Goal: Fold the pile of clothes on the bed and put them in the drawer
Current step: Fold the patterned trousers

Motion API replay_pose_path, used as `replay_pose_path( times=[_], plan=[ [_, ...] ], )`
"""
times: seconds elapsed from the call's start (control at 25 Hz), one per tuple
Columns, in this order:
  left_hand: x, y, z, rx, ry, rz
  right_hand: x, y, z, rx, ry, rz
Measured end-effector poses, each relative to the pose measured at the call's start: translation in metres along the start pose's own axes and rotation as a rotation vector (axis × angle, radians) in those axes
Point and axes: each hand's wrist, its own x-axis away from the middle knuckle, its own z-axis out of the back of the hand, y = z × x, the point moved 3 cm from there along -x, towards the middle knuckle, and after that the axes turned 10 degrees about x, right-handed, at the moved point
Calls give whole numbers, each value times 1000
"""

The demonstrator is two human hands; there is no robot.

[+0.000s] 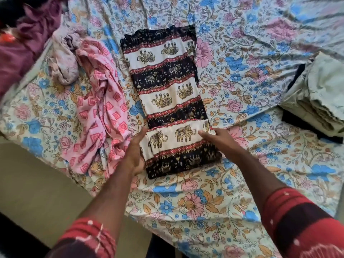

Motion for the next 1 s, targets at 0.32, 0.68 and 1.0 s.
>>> replay_pose_path(
  times=[0.32, 0.68, 1.0],
  plan=[
    [33, -59, -38, -563, 392, -302, 35, 25, -51, 148, 643, -56],
    [23, -42, 3, -719, 172, -446, 37, 54, -1, 197, 438, 161],
    [29, -77, 32, -1584, -31, -917, 35, 82, 9, 987, 204, 420]
  ],
)
